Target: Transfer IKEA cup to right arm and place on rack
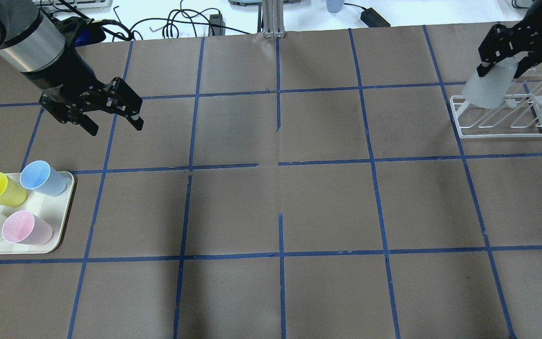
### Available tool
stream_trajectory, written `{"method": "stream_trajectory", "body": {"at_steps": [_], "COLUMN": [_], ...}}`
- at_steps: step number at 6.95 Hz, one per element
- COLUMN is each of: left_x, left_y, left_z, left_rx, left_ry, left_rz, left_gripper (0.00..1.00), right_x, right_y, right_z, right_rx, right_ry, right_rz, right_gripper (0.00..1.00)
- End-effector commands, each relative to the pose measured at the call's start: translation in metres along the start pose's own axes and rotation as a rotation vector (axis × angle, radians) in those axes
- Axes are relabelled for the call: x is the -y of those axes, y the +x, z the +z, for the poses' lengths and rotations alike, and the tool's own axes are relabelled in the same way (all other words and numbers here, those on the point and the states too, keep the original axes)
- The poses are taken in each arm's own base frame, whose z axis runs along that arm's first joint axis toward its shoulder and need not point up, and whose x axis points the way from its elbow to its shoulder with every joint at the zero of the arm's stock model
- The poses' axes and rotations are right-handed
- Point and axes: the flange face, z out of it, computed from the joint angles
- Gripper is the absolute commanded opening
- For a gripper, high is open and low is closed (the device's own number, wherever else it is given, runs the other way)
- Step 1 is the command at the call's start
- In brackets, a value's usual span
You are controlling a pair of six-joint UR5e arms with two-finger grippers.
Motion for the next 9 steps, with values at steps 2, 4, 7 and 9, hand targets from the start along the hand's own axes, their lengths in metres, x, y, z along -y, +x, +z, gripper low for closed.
{"method": "stream_trajectory", "body": {"at_steps": [2, 4, 7, 9], "left_x": [-0.027, -0.029, -0.01, -0.005], "left_y": [0.055, 0.058, 0.048, 0.047], "left_z": [-0.019, -0.032, -0.038, -0.034], "left_rx": [0.104, 0.099, 0.08, 0.079], "left_ry": [0.105, 0.134, 0.205, 0.196], "left_rz": [-0.055, -0.057, -0.057, -0.056], "left_gripper": [1.0, 1.0, 1.0, 1.0], "right_x": [0.006, 0.0, -0.003, 0.001], "right_y": [0.062, 0.081, 0.1, 0.102], "right_z": [0.036, 0.057, 0.08, 0.093], "right_rx": [-0.067, -0.104, -0.083, -0.055], "right_ry": [0.059, 0.117, 0.096, 0.093], "right_rz": [-0.145, -0.218, -0.233, -0.233], "right_gripper": [0.23, 0.24, 0.27, 0.28]}}
